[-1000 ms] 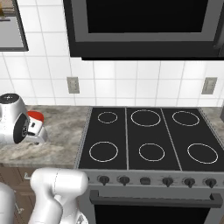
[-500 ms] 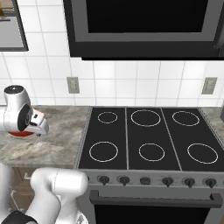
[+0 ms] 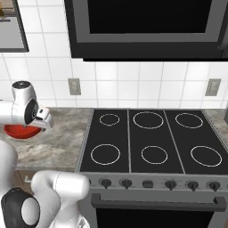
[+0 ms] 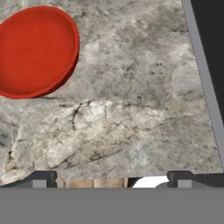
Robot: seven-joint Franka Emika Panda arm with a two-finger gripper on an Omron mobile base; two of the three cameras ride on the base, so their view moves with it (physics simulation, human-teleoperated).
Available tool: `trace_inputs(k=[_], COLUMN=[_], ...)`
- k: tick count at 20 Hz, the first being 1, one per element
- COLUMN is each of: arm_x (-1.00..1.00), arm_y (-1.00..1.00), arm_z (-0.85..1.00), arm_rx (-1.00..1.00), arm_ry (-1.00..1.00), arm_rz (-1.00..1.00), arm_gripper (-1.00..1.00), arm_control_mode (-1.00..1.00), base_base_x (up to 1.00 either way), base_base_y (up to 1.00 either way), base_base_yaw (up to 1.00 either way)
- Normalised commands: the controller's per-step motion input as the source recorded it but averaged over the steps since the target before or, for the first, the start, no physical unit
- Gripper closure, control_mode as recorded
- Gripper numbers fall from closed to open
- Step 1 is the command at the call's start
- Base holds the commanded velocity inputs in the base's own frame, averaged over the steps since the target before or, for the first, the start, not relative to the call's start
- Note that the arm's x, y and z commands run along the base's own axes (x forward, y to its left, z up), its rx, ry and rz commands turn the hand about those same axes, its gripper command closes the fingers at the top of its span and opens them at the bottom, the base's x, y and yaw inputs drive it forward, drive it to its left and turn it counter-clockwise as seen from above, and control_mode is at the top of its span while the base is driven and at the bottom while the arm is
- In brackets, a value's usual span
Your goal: Pick the cup and bowl from the counter and place them on the counter next to the sink.
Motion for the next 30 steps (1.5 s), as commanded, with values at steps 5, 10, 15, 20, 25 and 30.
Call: trace_inputs(k=[5, 10, 15, 20, 25, 30], arm_x=[0.44, 0.34, 0.34, 0.32, 0.30, 0.28], arm_y=[0.54, 0.64, 0.39, 0.05, 0.00, 0.00], arm_z=[0.00, -0.07, -0.17, -0.21, -0.15, -0.06], arm_rx=[0.00, 0.00, 0.00, 0.00, 0.00, 0.00], arm_ry=[0.06, 0.06, 0.05, 0.02, 0.01, 0.04], arm_rz=[-0.01, 0.00, 0.00, 0.00, 0.00, 0.00], arm_gripper=[-1.00, -1.00, -1.00, -1.00, -1.00, -1.00], arm_control_mode=[-1.00, -1.00, -1.00, -1.00, -1.00, -1.00], base_base_x=[0.00, 0.00, 0.00, 0.00, 0.00, 0.00], base_base_y=[0.00, 0.00, 0.00, 0.00, 0.00, 0.00], base_base_yaw=[0.00, 0.00, 0.00, 0.00, 0.00, 0.00])
